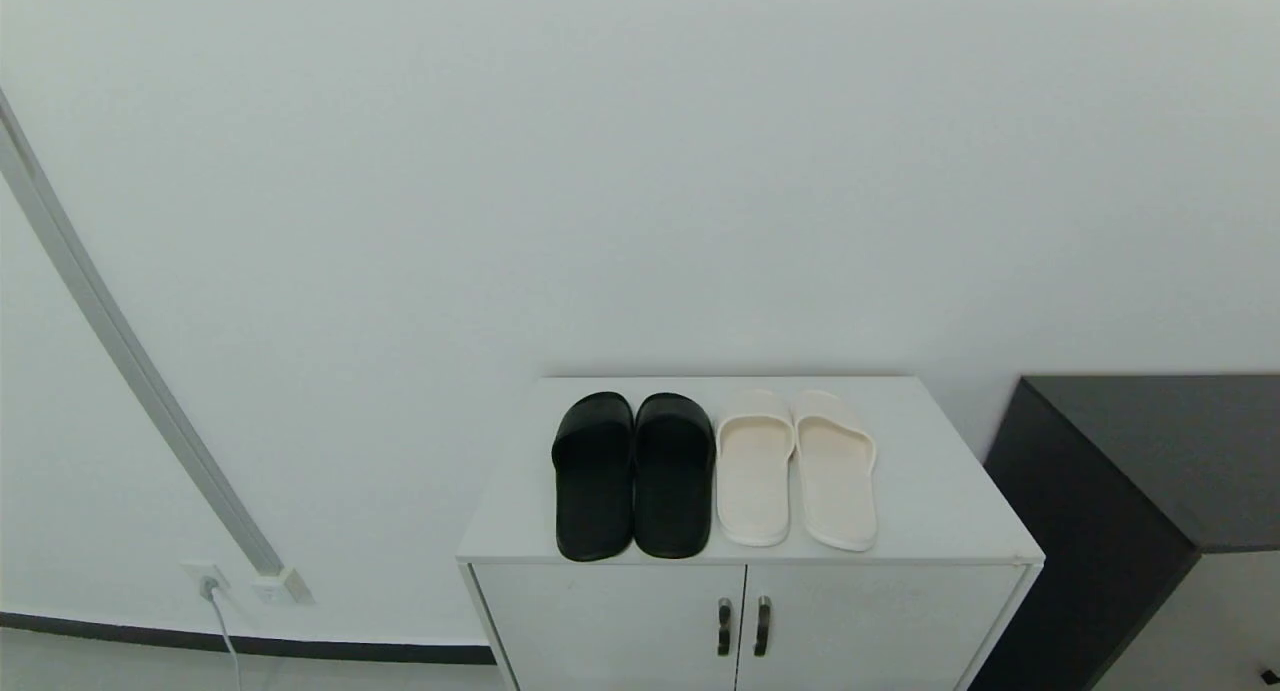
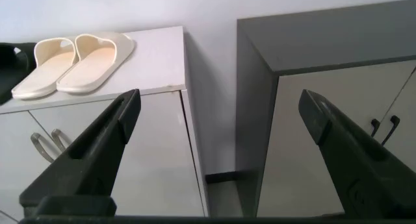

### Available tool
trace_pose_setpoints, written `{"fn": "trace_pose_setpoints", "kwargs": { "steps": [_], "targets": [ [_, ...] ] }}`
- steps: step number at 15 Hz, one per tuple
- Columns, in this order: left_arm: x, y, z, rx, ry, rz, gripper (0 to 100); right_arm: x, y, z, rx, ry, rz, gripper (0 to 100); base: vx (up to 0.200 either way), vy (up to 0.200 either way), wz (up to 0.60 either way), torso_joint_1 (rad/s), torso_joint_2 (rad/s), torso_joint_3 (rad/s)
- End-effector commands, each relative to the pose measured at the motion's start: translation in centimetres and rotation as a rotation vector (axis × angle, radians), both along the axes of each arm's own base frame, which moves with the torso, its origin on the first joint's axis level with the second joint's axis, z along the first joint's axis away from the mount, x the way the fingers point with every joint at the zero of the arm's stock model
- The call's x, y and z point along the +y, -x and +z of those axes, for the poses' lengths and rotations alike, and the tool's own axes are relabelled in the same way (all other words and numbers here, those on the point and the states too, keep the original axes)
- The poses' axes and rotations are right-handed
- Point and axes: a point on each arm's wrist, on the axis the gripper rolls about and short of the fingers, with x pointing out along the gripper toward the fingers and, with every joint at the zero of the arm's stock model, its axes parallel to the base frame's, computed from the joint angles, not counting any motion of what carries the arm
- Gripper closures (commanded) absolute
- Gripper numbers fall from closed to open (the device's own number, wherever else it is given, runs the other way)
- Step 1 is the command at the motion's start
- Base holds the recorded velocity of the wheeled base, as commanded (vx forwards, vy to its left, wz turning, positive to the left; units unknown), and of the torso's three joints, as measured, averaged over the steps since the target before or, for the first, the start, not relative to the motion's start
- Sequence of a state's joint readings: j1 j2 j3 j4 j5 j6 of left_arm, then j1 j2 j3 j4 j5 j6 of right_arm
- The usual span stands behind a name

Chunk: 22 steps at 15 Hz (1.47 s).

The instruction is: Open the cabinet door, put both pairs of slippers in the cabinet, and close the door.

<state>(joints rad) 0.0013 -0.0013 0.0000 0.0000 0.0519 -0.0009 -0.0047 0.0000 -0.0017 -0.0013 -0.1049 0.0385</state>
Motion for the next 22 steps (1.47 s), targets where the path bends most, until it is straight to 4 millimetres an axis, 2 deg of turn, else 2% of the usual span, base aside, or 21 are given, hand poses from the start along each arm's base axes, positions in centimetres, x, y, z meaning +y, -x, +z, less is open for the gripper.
{"fn": "trace_pose_setpoints", "kwargs": {
  "steps": [1, 5, 6, 7, 9, 10, 11, 12, 14, 16, 19, 20, 21, 22],
  "targets": [
    [0.0, 0.0, 0.0, 0.001, 0.002, 0.000, 100, 0.0, 0.0, 0.0, 0.000, 0.003, 0.001, 0, 0.000, 0.000, 0.00, 0.000, 0.00, 0.000],
    [0.0, 0.0, 0.0, 0.001, 0.001, -0.001, 100, 0.0, 0.0, 0.1, -0.003, 0.032, 0.019, 0, 0.000, 0.000, 0.00, 0.000, 0.00, 0.000],
    [0.0, 0.0, 0.0, 0.001, 0.001, -0.001, 100, 0.0, 1.0, 6.3, -0.158, -0.095, 0.037, 0, 0.000, 0.000, 0.00, 0.000, 0.00, 0.000],
    [0.0, 0.0, 0.0, 0.003, -0.001, -0.003, 100, -0.1, 0.9, 9.5, -0.131, -0.162, 0.066, 0, 0.000, 0.000, 0.00, 0.000, 0.00, 0.000],
    [0.0, 0.0, 0.0, 0.001, -0.001, -0.003, 100, 0.3, -1.9, 8.0, 0.167, -0.017, 0.176, 0, 0.000, 0.000, 0.00, 0.000, 0.00, 0.000],
    [0.0, 0.0, 0.0, 0.001, 0.001, -0.003, 100, 0.4, -3.8, 7.4, 0.274, -0.024, 0.219, 0, 0.000, 0.000, 0.00, 0.000, 0.00, 0.000],
    [0.0, 0.0, 0.0, 0.003, 0.001, -0.003, 100, 0.6, -5.1, 7.4, 0.308, -0.027, 0.244, 0, 0.000, 0.000, 0.00, 0.000, 0.00, 0.000],
    [0.0, 0.0, 0.0, 0.001, -0.001, -0.003, 100, 0.9, -7.7, 7.9, 0.327, -0.028, 0.290, 0, 0.000, 0.000, 0.00, 0.000, 0.00, 0.000],
    [0.0, 0.0, 0.0, 0.001, -0.001, -0.004, 100, 2.1, -11.4, 8.2, 0.369, -0.053, 0.358, 0, 0.000, 0.000, 0.00, 0.000, 0.00, 0.000],
    [0.0, 0.0, 0.0, 0.003, -0.001, -0.003, 100, 4.4, -14.5, 8.4, 0.384, -0.061, 0.372, 0, 0.000, 0.000, 0.00, 0.000, 0.00, 0.000],
    [0.0, 0.0, 0.0, 0.001, -0.001, -0.004, 100, 9.6, -17.3, 9.2, 0.380, -0.090, 0.381, 0, 0.000, 0.000, 0.00, 0.000, 0.00, 0.000],
    [0.0, 0.0, 0.0, 0.001, -0.001, -0.003, 100, 10.4, -17.8, 9.3, 0.381, -0.091, 0.375, 0, 0.000, 0.000, 0.00, 0.000, 0.00, 0.000],
    [0.0, 0.0, 0.0, 0.001, -0.001, -0.004, 100, 13.3, -19.0, 9.6, 0.383, -0.094, 0.374, 0, 0.000, 0.000, 0.00, 0.000, 0.00, 0.000],
    [0.0, 0.0, 0.0, 0.003, -0.001, -0.004, 100, 14.5, -19.7, 9.8, 0.381, -0.093, 0.366, 0, 0.000, 0.000, 0.00, 0.000, 0.00, 0.000]
  ]
}}
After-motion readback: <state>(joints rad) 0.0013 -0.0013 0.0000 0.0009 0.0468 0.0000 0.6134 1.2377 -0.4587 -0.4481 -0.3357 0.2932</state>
